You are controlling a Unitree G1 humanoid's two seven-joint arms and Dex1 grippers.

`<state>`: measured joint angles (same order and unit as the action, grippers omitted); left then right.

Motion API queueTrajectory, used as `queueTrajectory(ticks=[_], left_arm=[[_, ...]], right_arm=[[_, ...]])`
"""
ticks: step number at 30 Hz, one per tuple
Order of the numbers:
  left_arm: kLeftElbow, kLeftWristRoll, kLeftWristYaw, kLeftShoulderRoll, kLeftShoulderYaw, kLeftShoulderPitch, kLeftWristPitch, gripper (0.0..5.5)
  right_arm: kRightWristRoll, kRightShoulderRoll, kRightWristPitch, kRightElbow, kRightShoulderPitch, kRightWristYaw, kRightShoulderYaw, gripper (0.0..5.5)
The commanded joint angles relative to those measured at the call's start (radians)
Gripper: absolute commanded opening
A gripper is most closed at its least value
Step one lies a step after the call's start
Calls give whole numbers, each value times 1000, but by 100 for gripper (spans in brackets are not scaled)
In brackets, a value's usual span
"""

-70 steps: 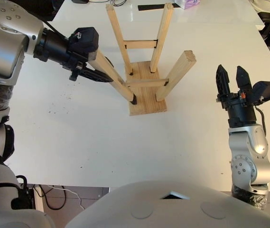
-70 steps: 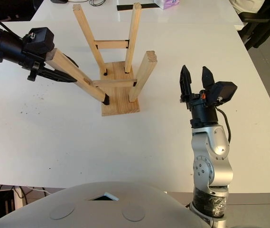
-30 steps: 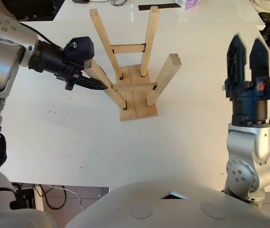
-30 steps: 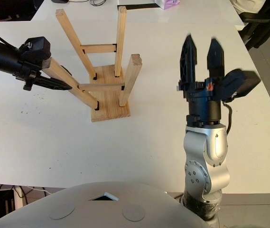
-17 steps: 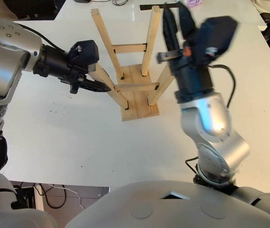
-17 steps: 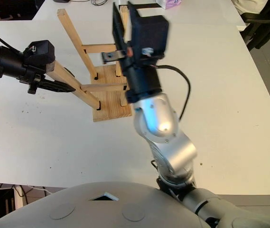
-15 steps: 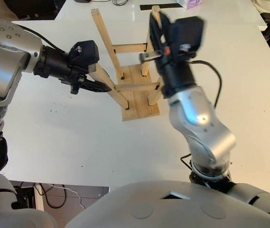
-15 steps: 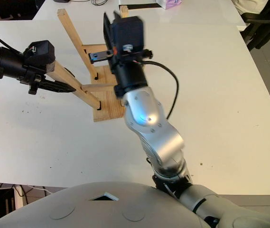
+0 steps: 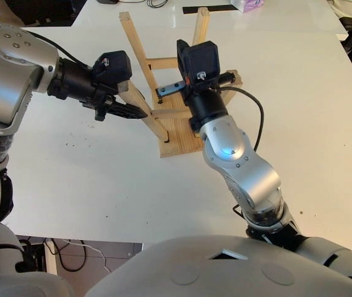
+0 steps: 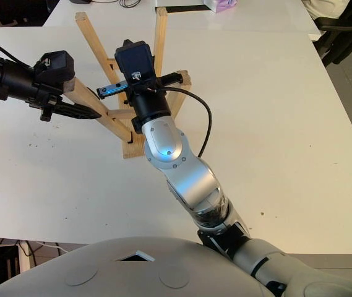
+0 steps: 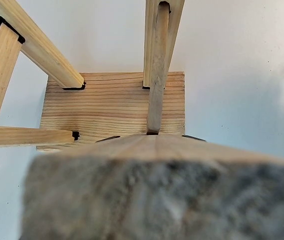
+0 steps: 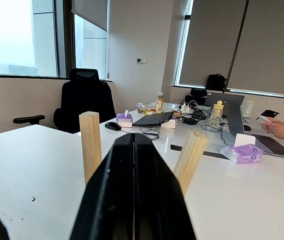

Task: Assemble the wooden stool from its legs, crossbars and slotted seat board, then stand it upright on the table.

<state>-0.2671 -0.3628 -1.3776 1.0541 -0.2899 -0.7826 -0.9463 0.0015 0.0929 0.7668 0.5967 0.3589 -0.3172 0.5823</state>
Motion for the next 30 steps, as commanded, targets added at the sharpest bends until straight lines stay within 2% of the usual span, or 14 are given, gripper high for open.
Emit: queueTrajectory(ticks=[1,4,10,16,19,22,27,30], left_arm=[[-4,-2,-13,-22,-34,-16,19,204],[-5,-8,-17,-24,-36,-23,7,204],[-9,-7,-4,-23,-38,-7,5,204],[-10,-8,5,-26,-37,5,6,204],[-30,-18,16,-24,-28,22,-11,204],[-43,-24,28,-24,-21,33,-25,204],[-37,-25,23,-26,-31,21,-22,204],[-47,-34,14,-23,-35,20,-30,204]], right_arm=[[72,52,97,-64,-249,16,33,0],[65,36,111,-43,-267,21,43,0],[-112,-52,21,29,-50,52,34,0],[-107,83,-22,166,34,88,-38,0],[-82,107,-4,199,42,104,-66,0],[26,169,99,211,-50,116,-71,0],[101,0,233,258,-294,97,68,0],[75,6,211,209,-325,48,66,0]])
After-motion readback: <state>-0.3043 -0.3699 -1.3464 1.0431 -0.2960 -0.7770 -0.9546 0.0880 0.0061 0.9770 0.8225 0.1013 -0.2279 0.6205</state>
